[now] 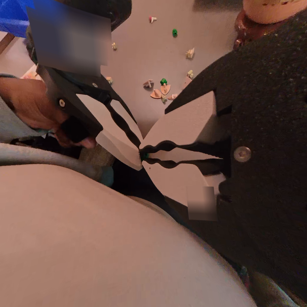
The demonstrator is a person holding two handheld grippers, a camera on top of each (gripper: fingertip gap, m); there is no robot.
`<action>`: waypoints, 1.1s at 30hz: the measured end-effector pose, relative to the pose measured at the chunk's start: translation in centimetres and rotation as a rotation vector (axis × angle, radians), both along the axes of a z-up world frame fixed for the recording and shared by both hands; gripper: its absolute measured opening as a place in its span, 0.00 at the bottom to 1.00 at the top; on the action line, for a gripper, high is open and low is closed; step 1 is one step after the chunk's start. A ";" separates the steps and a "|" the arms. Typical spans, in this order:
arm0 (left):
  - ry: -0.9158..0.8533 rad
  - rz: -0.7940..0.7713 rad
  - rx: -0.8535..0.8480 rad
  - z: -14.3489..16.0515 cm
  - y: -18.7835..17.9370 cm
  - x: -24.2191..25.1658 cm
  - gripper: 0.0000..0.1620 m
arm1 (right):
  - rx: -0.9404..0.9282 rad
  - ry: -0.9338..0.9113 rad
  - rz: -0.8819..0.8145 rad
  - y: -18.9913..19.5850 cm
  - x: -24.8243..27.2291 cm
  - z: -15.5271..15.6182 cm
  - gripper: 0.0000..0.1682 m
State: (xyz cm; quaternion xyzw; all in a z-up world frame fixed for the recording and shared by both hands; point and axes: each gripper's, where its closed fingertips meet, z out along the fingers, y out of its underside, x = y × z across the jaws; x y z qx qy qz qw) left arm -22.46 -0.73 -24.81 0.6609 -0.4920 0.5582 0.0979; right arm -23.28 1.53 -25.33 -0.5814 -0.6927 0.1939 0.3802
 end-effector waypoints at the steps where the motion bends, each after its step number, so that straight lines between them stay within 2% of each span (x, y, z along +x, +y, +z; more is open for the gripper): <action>1: 0.004 0.033 -0.002 -0.2 0.1 0.0 0.04 | 0.019 0.016 -0.051 0.3 0.0 -0.1 0.03; 3: 0.000 0.089 -0.018 -0.3 0.1 -0.1 0.04 | 0.000 0.075 -0.146 0.3 0.0 0.0 0.02; 5: -0.013 -0.023 -0.067 0.4 -3.0 -1.0 0.04 | 0.158 0.065 -0.365 2.8 1.7 0.3 0.00; 6: -0.010 -0.043 -0.057 0.4 -4.4 -1.0 0.04 | 0.161 0.064 -0.410 3.3 2.5 0.4 0.00; 8: -0.030 0.047 -0.007 0.6 -2.9 -0.5 0.04 | 0.002 0.237 -0.372 1.4 1.1 1.9 0.00; 10: -0.045 0.094 0.016 1.1 -0.9 -1.0 0.04 | -0.036 0.204 -0.396 1.3 1.7 1.2 0.00; 13: -0.037 0.035 -0.062 1.2 -1.6 -1.4 0.04 | -0.199 0.321 -0.222 -0.2 0.8 2.2 0.03; 15: -0.040 -0.032 -0.113 1.2 -2.5 -1.3 0.04 | -0.265 0.332 -0.054 -1.5 0.0 2.9 0.03; 20: -0.034 -0.110 -0.135 0.9 -3.7 -1.0 0.04 | -0.307 0.102 0.210 -3.8 -0.9 1.0 0.08; 25: -0.030 -0.122 -0.143 1.0 -4.3 -1.3 0.04 | -0.283 0.091 0.262 -4.1 -1.1 1.0 0.06; 29: -0.035 -0.112 -0.224 1.3 -4.5 -1.3 0.04 | -0.217 0.090 0.275 -4.3 -1.3 1.0 0.06; 33: -0.070 -0.035 -0.296 1.7 -4.1 -0.8 0.04 | -0.193 0.119 0.187 -3.8 -1.1 1.1 0.04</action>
